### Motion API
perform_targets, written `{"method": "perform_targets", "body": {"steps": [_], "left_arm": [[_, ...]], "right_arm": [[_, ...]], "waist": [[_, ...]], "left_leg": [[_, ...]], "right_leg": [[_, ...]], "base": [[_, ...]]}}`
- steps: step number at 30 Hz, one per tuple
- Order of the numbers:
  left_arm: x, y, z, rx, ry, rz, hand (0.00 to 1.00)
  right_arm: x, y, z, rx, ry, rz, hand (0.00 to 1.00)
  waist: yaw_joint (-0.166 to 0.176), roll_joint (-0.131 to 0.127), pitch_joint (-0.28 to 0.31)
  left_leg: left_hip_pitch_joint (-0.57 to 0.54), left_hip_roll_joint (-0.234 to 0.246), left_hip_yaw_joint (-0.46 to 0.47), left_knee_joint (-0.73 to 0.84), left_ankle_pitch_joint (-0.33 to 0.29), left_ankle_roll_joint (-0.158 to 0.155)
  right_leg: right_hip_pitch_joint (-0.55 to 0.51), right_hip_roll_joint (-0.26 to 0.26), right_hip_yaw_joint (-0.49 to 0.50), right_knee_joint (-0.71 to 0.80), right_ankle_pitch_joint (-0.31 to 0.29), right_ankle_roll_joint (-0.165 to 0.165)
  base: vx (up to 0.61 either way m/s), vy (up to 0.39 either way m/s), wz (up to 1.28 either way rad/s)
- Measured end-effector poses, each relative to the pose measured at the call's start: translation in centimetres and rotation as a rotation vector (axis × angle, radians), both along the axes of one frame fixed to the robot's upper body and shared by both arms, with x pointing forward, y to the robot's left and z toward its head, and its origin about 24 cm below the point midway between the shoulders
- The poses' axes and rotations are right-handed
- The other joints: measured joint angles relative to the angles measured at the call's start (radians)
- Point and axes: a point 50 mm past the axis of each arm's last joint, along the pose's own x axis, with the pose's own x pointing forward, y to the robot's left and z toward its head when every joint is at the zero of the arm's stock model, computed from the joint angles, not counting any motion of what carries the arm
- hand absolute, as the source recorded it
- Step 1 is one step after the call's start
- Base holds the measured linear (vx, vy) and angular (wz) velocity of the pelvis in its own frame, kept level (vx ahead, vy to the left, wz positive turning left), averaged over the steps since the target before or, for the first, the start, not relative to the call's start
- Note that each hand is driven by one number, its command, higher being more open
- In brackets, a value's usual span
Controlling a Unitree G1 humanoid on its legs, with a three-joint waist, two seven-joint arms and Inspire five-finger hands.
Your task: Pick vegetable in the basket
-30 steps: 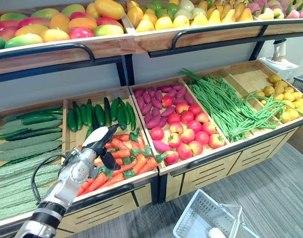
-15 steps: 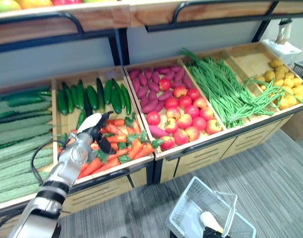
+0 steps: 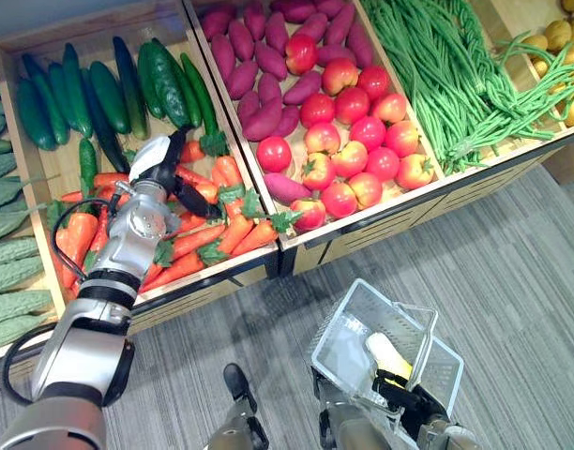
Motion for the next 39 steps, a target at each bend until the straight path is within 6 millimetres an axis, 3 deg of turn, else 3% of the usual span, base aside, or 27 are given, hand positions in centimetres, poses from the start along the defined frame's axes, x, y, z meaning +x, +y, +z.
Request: {"method": "perform_targets", "body": {"steps": [3, 4, 13, 17, 24, 33, 36, 39], "left_arm": [[0.1, -0.1, -0.4, 0.015, 0.019, 0.004, 1.0], [0.2, -0.1, -0.6, 0.023, 0.027, 0.009, 0.0], [-0.2, 1.6, -1.6, -0.011, 0.011, 0.113, 0.0], [-0.7, 1.6, -3.6, -0.001, 0.046, 0.12, 0.0], [-2.2, 2.3, -8.2, -0.009, 0.179, 0.123, 0.0], [-6.5, 3.7, -15.2, 0.001, 0.401, 0.133, 0.0], [-7.6, 4.1, -16.3, -0.002, 0.427, 0.142, 0.0], [-7.8, 4.0, -15.7, -0.009, 0.385, 0.131, 0.0]], "right_arm": [[0.5, -0.2, 0.3, -0.003, -0.01, 0.008, 0.0], [0.6, -0.3, 0.4, -0.004, -0.012, 0.011, 0.0], [1.8, -0.5, 0.7, -0.02, -0.016, 0.064, 0.0], [1.3, -0.5, 0.2, -0.005, 0.012, 0.072, 0.0], [0.2, -1.0, -0.5, -0.001, 0.068, 0.054, 0.0], [-4.9, -2.6, -2.5, -0.017, 0.229, -0.024, 0.0], [-6.8, -3.0, -3.1, 0.0, 0.28, -0.091, 0.0], [-7.8, -3.2, -3.3, 0.007, 0.3, -0.126, 0.0]], "waist": [[0.0, 0.0, 0.0], [0.0, 0.0, 0.0], [-0.023, 0.001, -0.001], [-0.033, 0.009, -0.006], [-0.058, 0.055, -0.048], [-0.05, 0.099, -0.161], [-0.049, 0.11, -0.194], [-0.045, 0.115, -0.203]], "left_leg": [[0.001, -0.005, 0.0, -0.017, 0.0, 0.002], [0.002, -0.007, 0.001, -0.023, 0.002, 0.003], [0.041, -0.017, 0.03, -0.042, 0.023, 0.012], [0.077, -0.019, 0.034, -0.037, 0.018, 0.006], [0.124, -0.025, 0.039, -0.036, 0.007, -0.002], [0.163, -0.026, 0.023, -0.037, 0.002, -0.002], [0.188, -0.028, 0.008, -0.042, -0.001, 0.0], [0.206, -0.031, -0.002, -0.042, -0.003, 0.001]], "right_leg": [[-0.003, -0.003, 0.0, 0.0, 0.003, 0.004], [-0.004, -0.004, 0.0, 0.0, 0.003, 0.004], [0.021, -0.007, 0.016, -0.011, 0.008, 0.004], [0.06, -0.01, 0.014, -0.024, 0.008, 0.004], [0.11, -0.016, 0.014, -0.033, 0.004, 0.009], [0.159, -0.018, -0.008, -0.034, -0.011, 0.007], [0.192, -0.023, -0.022, -0.035, -0.022, 0.011], [0.217, -0.027, -0.032, -0.04, -0.024, 0.012]], "base": [[-0.01, 0.049, 0.02], [-0.01, 0.055, 0.01], [0.01, 0.059, -0.05], [0.04, 0.068, -0.01], [0.03, 0.093, -0.01], [0.0, 0.06, 0.06], [-0.03, 0.057, 0.15], [-0.02, 0.04, 0.14]]}}
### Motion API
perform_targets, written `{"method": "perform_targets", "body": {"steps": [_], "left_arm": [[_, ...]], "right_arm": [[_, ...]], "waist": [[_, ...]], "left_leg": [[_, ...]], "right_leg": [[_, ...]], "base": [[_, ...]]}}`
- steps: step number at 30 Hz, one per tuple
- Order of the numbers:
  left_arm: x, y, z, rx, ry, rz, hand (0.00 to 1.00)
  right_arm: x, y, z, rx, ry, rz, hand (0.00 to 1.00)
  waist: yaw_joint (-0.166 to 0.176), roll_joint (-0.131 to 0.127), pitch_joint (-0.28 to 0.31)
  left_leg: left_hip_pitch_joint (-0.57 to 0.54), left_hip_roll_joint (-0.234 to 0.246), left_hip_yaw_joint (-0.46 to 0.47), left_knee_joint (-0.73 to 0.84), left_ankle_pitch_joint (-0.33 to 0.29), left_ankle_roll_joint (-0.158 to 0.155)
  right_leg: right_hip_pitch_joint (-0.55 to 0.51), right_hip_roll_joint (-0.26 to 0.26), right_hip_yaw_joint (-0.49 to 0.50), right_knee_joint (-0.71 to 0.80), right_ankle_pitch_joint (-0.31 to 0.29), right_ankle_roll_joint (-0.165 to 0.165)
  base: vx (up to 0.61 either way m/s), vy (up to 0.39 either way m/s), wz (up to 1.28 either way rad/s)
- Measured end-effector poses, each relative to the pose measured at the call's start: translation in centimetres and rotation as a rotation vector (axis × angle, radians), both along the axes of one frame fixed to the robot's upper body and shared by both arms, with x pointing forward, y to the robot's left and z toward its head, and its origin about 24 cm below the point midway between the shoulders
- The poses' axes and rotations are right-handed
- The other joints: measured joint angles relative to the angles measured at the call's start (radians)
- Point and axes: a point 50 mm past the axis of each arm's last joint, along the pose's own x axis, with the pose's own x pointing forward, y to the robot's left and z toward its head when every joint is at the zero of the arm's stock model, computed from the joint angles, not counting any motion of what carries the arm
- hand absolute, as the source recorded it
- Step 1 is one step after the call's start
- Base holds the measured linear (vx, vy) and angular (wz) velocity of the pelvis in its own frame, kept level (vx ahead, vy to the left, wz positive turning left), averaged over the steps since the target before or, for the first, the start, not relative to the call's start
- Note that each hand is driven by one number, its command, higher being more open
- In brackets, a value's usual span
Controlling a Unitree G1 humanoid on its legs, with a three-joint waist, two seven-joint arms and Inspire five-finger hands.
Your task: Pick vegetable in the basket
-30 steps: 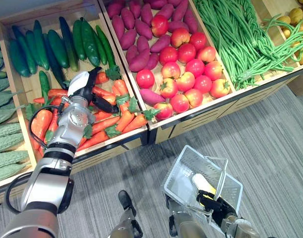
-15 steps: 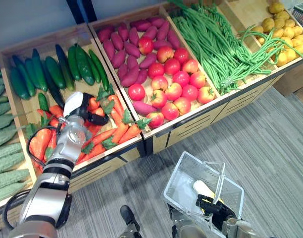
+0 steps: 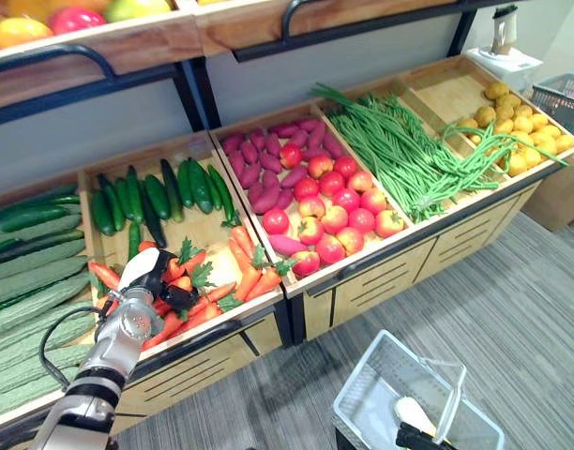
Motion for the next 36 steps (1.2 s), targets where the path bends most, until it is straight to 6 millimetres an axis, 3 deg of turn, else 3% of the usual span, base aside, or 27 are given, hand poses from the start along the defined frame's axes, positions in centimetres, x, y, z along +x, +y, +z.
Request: {"method": "perform_targets", "body": {"steps": [5, 16, 25, 28, 34, 36], "left_arm": [[0.1, -1.1, 1.7, -0.07, -0.085, -0.062, 0.0], [0.2, -2.5, 3.9, -0.413, -0.171, -0.167, 0.0], [-0.3, -4.0, 3.8, -0.668, -0.144, -0.285, 0.0], [-0.3, -5.3, 3.6, -0.774, -0.135, -0.331, 0.0], [0.1, -8.3, 2.3, -0.916, -0.097, -0.378, 0.0], [0.4, -9.6, 2.3, -0.938, -0.099, -0.398, 0.0]], "right_arm": [[-2.0, 0.1, -0.5, 0.0, 0.057, -0.052, 0.0], [-4.5, 1.1, -1.5, 0.008, 0.14, -0.161, 0.0], [-6.3, 1.5, -1.9, 0.016, 0.196, -0.239, 0.0], [-6.8, 1.8, -2.1, 0.036, 0.195, -0.306, 0.0], [-8.0, 1.8, -2.4, 0.056, 0.212, -0.403, 0.0], [-8.8, 2.0, -2.5, 0.066, 0.239, -0.442, 0.0]], "waist": [[0.02, 0.004, -0.053], [0.024, -0.009, -0.119], [0.025, -0.028, -0.139], [0.017, -0.033, -0.14], [-0.037, -0.04, -0.136], [-0.045, -0.057, -0.122]], "left_leg": [[0.03, -0.007, -0.012, -0.001, -0.012, 0.003], [0.082, -0.014, -0.036, -0.002, -0.027, 0.001], [0.115, -0.014, -0.041, -0.002, -0.034, -0.002], [0.122, -0.015, -0.041, -0.002, -0.039, 0.001], [0.136, -0.012, -0.038, 0.0, -0.052, -0.008], [0.127, 0.009, -0.024, 0.081, -0.088, -0.008]], "right_leg": [[0.045, -0.009, -0.014, -0.014, -0.005, 0.006], [0.116, -0.017, -0.037, -0.027, -0.023, 0.01], [0.146, -0.017, -0.041, -0.017, -0.042, 0.013], [0.142, -0.017, -0.039, 0.002, -0.053, 0.012], [0.12, -0.011, -0.027, 0.066, -0.092, 0.007], [0.103, 0.001, 0.002, 0.116, -0.117, 0.002]], "base": [[-0.01, 0.038, 0.09], [0.01, 0.01, 0.07], [-0.01, -0.01, 0.02], [-0.01, -0.006, 0.0], [0.02, -0.023, -0.05], [0.05, -0.066, -0.32]]}}
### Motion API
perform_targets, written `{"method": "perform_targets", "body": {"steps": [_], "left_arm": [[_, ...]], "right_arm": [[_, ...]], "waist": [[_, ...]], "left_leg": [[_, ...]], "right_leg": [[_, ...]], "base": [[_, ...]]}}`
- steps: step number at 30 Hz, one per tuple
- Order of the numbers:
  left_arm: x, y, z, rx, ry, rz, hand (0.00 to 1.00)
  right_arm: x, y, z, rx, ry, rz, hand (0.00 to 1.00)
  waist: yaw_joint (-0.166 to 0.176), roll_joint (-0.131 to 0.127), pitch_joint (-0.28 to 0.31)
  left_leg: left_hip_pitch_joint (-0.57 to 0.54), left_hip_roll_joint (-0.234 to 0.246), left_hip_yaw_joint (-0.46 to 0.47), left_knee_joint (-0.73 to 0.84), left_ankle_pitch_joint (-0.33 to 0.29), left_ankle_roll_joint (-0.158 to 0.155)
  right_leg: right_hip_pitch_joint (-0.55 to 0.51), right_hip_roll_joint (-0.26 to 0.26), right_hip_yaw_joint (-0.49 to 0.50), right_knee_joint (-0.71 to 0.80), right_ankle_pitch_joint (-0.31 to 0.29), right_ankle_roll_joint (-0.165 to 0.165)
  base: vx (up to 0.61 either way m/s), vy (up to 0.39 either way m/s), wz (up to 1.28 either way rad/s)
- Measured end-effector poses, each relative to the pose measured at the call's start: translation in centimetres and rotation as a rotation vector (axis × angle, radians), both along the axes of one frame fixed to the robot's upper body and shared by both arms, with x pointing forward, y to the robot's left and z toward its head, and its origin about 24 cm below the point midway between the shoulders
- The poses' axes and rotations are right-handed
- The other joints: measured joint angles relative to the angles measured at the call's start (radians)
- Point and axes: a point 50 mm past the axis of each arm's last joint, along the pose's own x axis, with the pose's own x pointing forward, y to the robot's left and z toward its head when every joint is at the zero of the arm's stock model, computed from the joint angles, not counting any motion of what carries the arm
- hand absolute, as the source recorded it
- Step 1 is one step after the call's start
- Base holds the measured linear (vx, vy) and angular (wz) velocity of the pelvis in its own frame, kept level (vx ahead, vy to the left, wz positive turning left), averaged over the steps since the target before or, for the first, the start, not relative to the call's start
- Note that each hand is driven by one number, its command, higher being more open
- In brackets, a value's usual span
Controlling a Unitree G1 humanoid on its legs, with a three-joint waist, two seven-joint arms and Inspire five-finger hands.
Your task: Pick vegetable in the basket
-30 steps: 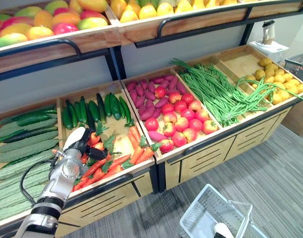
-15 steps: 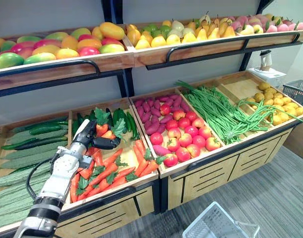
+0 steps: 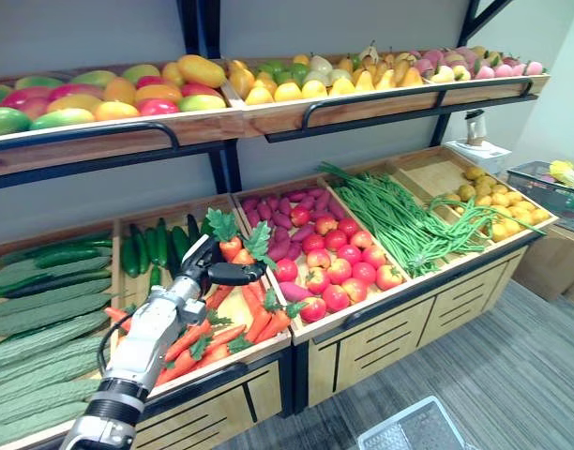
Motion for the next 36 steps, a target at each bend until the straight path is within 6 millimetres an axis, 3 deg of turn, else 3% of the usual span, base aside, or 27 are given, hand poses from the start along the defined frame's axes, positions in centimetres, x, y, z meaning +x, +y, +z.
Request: {"method": "perform_targets", "body": {"steps": [1, 2, 3, 5, 6, 7, 10, 13, 20, 22, 24, 27, 29, 30, 32, 35, 36], "left_arm": [[0.3, -0.5, 0.3, -0.005, -0.01, -0.004, 0.0], [0.3, -0.6, 0.3, -0.01, -0.014, 0.004, 0.0], [0.4, -0.5, 0.4, -0.01, -0.019, 0.021, 0.0], [0.4, -0.7, 1.1, -0.013, -0.047, 0.03, 0.0], [0.5, -1.2, 2.2, -0.015, -0.092, 0.011, 0.0], [0.6, -1.5, 2.8, -0.016, -0.115, 0.002, 0.0], [0.4, -3.1, 6.1, -0.026, -0.254, -0.064, 0.0], [-0.2, -4.6, 6.9, -0.019, -0.293, -0.122, 0.0], [-1.6, -6.6, 9.4, 0.025, -0.414, -0.234, 0.0], [-1.8, -6.2, 9.8, 0.064, -0.427, -0.253, 0.0], [-2.1, -5.5, 10.5, 0.133, -0.451, -0.264, 0.0], [-2.5, -5.0, 11.4, 0.165, -0.489, -0.281, 0.0], [-2.8, -4.8, 12.0, 0.192, -0.524, -0.291, 0.0], [-2.9, -4.8, 12.1, 0.195, -0.531, -0.294, 0.0], [-3.1, -4.8, 12.3, 0.211, -0.548, -0.3, 0.0], [-3.7, -5.1, 12.6, 0.213, -0.577, -0.326, 0.0], [-3.9, -5.2, 12.7, 0.213, -0.586, -0.333, 0.0]], "right_arm": [[-0.1, 0.1, -0.1, 0.008, 0.005, -0.008, 0.0], [-0.1, 0.1, 0.0, 0.011, 0.006, -0.019, 0.0], [-0.1, -0.2, 0.0, 0.005, 0.003, -0.022, 0.0], [0.3, -1.4, 0.4, -0.023, -0.009, -0.021, 0.0], [0.9, -2.4, 0.7, -0.046, -0.018, -0.011, 0.0], [1.1, -2.5, 0.8, -0.049, -0.023, -0.009, 0.0], [2.0, -2.3, 0.9, -0.04, -0.06, -0.01, 0.0], [2.4, -2.6, 1.3, -0.052, -0.097, -0.021, 0.0], [4.4, -4.4, 3.0, -0.119, -0.224, 0.027, 0.0], [6.1, -4.9, 4.2, -0.156, -0.294, 0.077, 0.0], [9.4, -5.8, 7.5, -0.213, -0.444, 0.245, 0.0], [11.8, -7.5, 11.7, -0.347, -0.542, 0.481, 0.0], [14.3, -10.0, 16.9, -0.503, -0.632, 0.66, 0.0], [14.9, -10.5, 18.2, -0.541, -0.653, 0.696, 0.0], [17.5, -11.5, 22.7, -0.657, -0.757, 0.803, 0.0], [20.1, -11.2, 26.4, -0.729, -0.87, 0.898, 0.0], [20.4, -11.1, 26.8, -0.731, -0.887, 0.907, 0.0]], "waist": [[-0.003, -0.014, 0.019], [-0.002, -0.02, 0.027], [-0.001, -0.023, 0.032], [0.015, -0.008, 0.05], [0.023, 0.024, 0.051], [0.023, 0.024, 0.052], [0.025, -0.005, 0.069], [0.04, -0.018, 0.076], [0.062, -0.023, 0.073], [0.067, -0.023, 0.074], [0.07, -0.02, 0.069], [0.085, -0.02, 0.059], [0.092, -0.017, 0.041], [0.092, -0.017, 0.039], [0.094, -0.02, 0.015], [0.094, -0.022, 0.01], [0.095, -0.023, 0.008]], "left_leg": [[-0.035, 0.036, -0.009, 0.15, -0.067, 0.016], [-0.069, 0.063, -0.058, 0.272, -0.109, 0.069], [-0.108, 0.076, -0.17, 0.393, -0.134, 0.101], [-0.124, 0.059, -0.323, 0.437, -0.199, 0.072], [-0.114, 0.047, -0.396, 0.389, -0.226, 0.054], [-0.1, 0.039, -0.411, 0.357, -0.229, 0.049], [-0.071, 0.003, -0.396, 0.265, -0.22, 0.031], [-0.045, -0.012, -0.344, 0.249, -0.233, 0.003], [-0.023, -0.048, -0.253, 0.245, -0.247, 0.027], [-0.006, -0.05, -0.23, 0.243, -0.252, 0.033], [0.003, -0.051, -0.209, 0.244, -0.259, 0.033], [0.002, -0.05, -0.196, 0.243, -0.263, 0.032], [0.004, -0.048, -0.198, 0.24, -0.263, 0.032], [0.006, -0.048, -0.2, 0.24, -0.264, 0.031], [0.006, -0.037, -0.201, 0.237, -0.265, 0.029], [0.018, -0.031, -0.2, 0.232, -0.264, 0.029], [0.018, -0.031, -0.2, 0.232, -0.265, 0.029]], "right_leg": [[0.0, 0.011, 0.024, 0.028, -0.014, -0.008], [0.0, 0.022, 0.056, 0.048, -0.021, -0.016], [0.0, 0.038, 0.107, 0.07, -0.027, -0.025], [-0.015, 0.062, 0.174, 0.098, -0.035, -0.033], [-0.053, 0.101, 0.227, 0.136, -0.04, -0.027], [-0.071, 0.105, 0.241, 0.151, -0.042, -0.02], [-0.137, 0.099, 0.289, 0.199, -0.046, 0.005], [-0.14, 0.091, 0.327, 0.198, -0.047, 0.026], [-0.127, 0.025, 0.339, 0.104, 0.013, 0.064], [-0.112, 0.009, 0.316, 0.073, 0.033, 0.059], [-0.1, -0.002, 0.306, 0.034, 0.06, 0.064], [-0.1, -0.01, 0.286, 0.005, 0.077, 0.062], [-0.086, -0.011, 0.272, -0.019, 0.099, 0.07], [-0.081, -0.009, 0.267, -0.024, 0.101, 0.069], [-0.08, 0.002, 0.26, -0.028, 0.109, 0.066], [-0.066, 0.006, 0.254, -0.041, 0.116, 0.065], [-0.065, 0.006, 0.254, -0.042, 0.117, 0.064]], "base": [[0.05, -0.114, -0.6], [0.09, -0.125, -1.04], [0.08, -0.066, -1.13], [0.01, 0.084, -1.35], [-0.03, 0.144, -1.29], [-0.02, 0.138, -1.04], [-0.04, 0.101, -0.45], [-0.06, 0.135, -0.36], [-0.03, 0.134, -0.35], [0.0, 0.106, -0.38], [-0.01, 0.072, -0.3], [0.01, 0.042, -0.14], [0.06, 0.04, 0.01], [0.05, 0.033, 0.03], [0.04, 0.008, -0.01], [0.01, 0.0, 0.0], [0.0, 0.0, 0.0]]}}
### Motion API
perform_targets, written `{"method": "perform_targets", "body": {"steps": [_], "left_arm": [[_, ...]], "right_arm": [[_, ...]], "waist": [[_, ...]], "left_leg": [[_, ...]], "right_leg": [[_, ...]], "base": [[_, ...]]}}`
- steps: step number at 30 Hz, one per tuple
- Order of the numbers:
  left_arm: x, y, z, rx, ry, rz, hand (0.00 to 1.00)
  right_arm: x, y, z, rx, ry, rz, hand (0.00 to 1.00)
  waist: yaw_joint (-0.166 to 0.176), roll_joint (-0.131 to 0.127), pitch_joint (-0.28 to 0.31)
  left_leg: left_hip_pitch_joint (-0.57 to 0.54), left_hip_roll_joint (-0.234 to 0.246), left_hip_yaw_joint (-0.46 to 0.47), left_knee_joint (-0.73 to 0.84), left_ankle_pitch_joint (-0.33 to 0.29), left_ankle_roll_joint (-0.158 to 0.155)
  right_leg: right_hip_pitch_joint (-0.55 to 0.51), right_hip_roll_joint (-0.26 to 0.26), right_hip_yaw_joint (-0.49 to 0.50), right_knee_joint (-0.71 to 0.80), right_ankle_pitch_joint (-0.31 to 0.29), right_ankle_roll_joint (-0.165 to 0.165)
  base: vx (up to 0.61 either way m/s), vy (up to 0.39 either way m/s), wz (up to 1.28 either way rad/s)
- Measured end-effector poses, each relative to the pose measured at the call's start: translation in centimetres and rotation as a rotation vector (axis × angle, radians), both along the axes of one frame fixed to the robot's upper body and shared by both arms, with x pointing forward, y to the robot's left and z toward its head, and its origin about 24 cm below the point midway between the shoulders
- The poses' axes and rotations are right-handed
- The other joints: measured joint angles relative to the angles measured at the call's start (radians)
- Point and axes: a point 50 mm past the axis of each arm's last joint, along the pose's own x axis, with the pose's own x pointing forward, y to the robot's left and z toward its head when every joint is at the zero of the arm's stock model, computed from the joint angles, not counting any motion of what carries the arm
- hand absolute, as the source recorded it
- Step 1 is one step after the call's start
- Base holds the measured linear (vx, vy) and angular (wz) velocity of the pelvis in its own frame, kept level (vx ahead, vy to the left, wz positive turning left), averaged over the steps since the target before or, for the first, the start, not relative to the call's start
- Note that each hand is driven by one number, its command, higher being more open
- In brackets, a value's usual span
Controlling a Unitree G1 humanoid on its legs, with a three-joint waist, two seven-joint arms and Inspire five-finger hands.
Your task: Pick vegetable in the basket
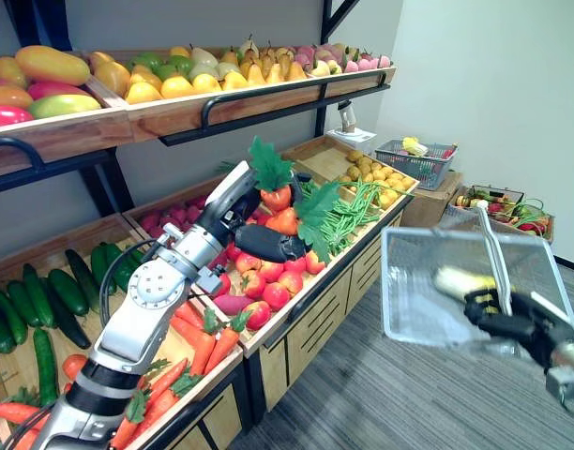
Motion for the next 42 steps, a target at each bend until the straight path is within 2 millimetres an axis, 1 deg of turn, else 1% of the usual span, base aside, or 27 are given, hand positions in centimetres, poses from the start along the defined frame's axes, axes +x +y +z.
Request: {"method": "perform_targets", "body": {"steps": [2, 4, 6, 11, 16, 18, 22, 25, 27, 31, 32, 33, 37, 39, 42], "left_arm": [[-0.6, -0.3, 0.2, -0.003, -0.027, -0.024, 0.0], [-1.0, -0.4, 0.3, -0.006, -0.042, -0.035, 0.0], [-1.1, -0.4, 0.2, -0.008, -0.046, -0.039, 0.0], [-1.2, -0.3, 0.0, -0.01, -0.042, -0.033, 0.0], [-1.4, 0.2, -1.0, -0.03, -0.007, -0.001, 0.0], [-1.5, 0.5, -1.3, -0.039, 0.001, 0.016, 0.0], [-1.8, 1.1, -0.5, -0.058, -0.066, 0.027, 0.0], [-2.2, 0.8, -0.2, -0.036, -0.127, 0.016, 0.0], [-2.4, 0.7, 0.0, -0.035, -0.147, 0.0, 0.0], [-2.6, -0.3, -0.4, -0.016, -0.162, -0.033, 0.0], [-2.6, -0.5, -0.6, -0.007, -0.166, -0.036, 0.0], [-2.7, -1.0, -0.9, 0.012, -0.162, -0.048, 0.0], [-2.9, -2.3, -1.7, 0.033, -0.141, -0.1, 0.0], [-3.0, -3.0, -2.1, 0.032, -0.132, -0.117, 0.0], [-3.1, -3.9, -2.6, -0.001, -0.109, -0.145, 0.0]], "right_arm": [[0.5, 0.3, 0.4, 0.004, -0.014, 0.03, 0.0], [0.5, 0.4, 0.3, 0.004, -0.004, 0.042, 0.0], [0.7, 0.4, 0.2, -0.043, 0.051, 0.059, 0.0], [0.7, 0.0, -0.3, -0.086, 0.159, 0.073, 0.0], [0.9, 0.1, -0.6, -0.087, 0.192, 0.082, 0.0], [1.4, 0.2, -0.1, -0.086, 0.169, 0.086, 0.0], [2.5, 0.5, 1.3, -0.095, 0.107, 0.069, 0.0], [2.7, 0.6, 2.0, -0.121, 0.084, 0.054, 0.0], [3.0, 0.9, 2.8, -0.134, 0.066, 0.065, 0.0], [3.4, 2.1, 4.1, -0.167, 0.007, 0.104, 0.0], [3.6, 2.6, 4.4, -0.175, -0.004, 0.125, 0.0], [4.1, 3.6, 4.7, -0.184, -0.02, 0.167, 0.0], [4.8, 5.7, 5.3, -0.168, -0.054, 0.261, 0.0], [5.6, 7.0, 5.5, -0.17, -0.066, 0.312, 0.0], [6.1, 7.9, 5.8, -0.172, -0.074, 0.348, 0.0]], "waist": [[0.005, 0.0, -0.007], [0.011, 0.003, -0.012], [0.015, 0.008, -0.016], [0.019, 0.018, -0.022], [0.013, 0.023, -0.025], [0.008, 0.024, -0.026], [0.011, 0.019, -0.028], [0.02, 0.014, -0.034], [0.02, 0.014, -0.036], [0.018, 0.013, -0.037], [0.017, 0.012, -0.038], [0.013, 0.01, -0.041], [0.008, 0.009, -0.041], [0.005, 0.008, -0.042], [0.005, 0.008, -0.042]], "left_leg": [[0.0, 0.0, 0.0, -0.001, 0.001, -0.001], [0.0, 0.0, 0.0, -0.003, 0.001, -0.002], [0.002, -0.002, -0.001, -0.008, 0.003, -0.005], [0.006, 0.0, -0.006, -0.026, 0.008, -0.012], [0.015, -0.004, -0.003, -0.042, 0.013, -0.011], [0.017, -0.01, -0.003, -0.043, 0.015, -0.008], [0.017, -0.019, 0.001, -0.041, 0.018, -0.003], [0.015, -0.017, 0.002, -0.04, 0.02, -0.007], [0.01, -0.015, 0.003, -0.04, 0.021, -0.008], [0.01, -0.009, 0.005, -0.04, 0.02, -0.009], [0.011, -0.008, 0.006, -0.04, 0.02, -0.009], [0.011, -0.007, 0.006, -0.04, 0.02, -0.009], [0.012, -0.008, 0.008, -0.039, 0.02, -0.009], [0.012, -0.008, 0.013, -0.037, 0.019, -0.011], [0.013, -0.008, 0.016, -0.036, 0.018, -0.013]], "right_leg": [[0.003, -0.002, -0.004, -0.007, 0.002, -0.001], [0.006, -0.005, -0.01, -0.016, 0.003, -0.003], [0.016, -0.011, -0.019, -0.036, 0.01, -0.004], [0.019, -0.008, -0.027, -0.049, 0.019, -0.004], [0.021, -0.011, -0.051, -0.049, 0.029, -0.001], [0.022, -0.017, -0.051, -0.049, 0.03, 0.001], [0.032, -0.027, -0.051, -0.077, 0.047, 0.0], [0.035, -0.026, -0.056, -0.093, 0.053, -0.005], [0.035, -0.026, -0.056, -0.103, 0.06, -0.006], [0.034, -0.019, -0.055, -0.104, 0.064, -0.009], [0.034, -0.018, -0.055, -0.104, 0.064, -0.009], [0.034, -0.017, -0.055, -0.104, 0.065, -0.009], [0.034, -0.017, -0.052, -0.103, 0.066, -0.008], [0.033, -0.017, -0.048, -0.103, 0.066, -0.008], [0.032, -0.016, -0.045, -0.102, 0.067, -0.008]], "base": [[0.0, 0.018, 0.02], [0.0, 0.034, 0.03], [0.01, 0.036, 0.03], [0.03, 0.03, 0.0], [0.0, 0.029, -0.02], [-0.03, 0.043, -0.01], [-0.05, 0.039, -0.01], [-0.01, 0.009, -0.01], [0.0, 0.009, -0.03], [0.0, 0.0, 0.0], [0.0, 0.0, 0.0], [0.0, 0.0, 0.0], [-0.01, 0.015, -0.01], [-0.02, 0.029, -0.04], [-0.01, 0.018, -0.03]]}}
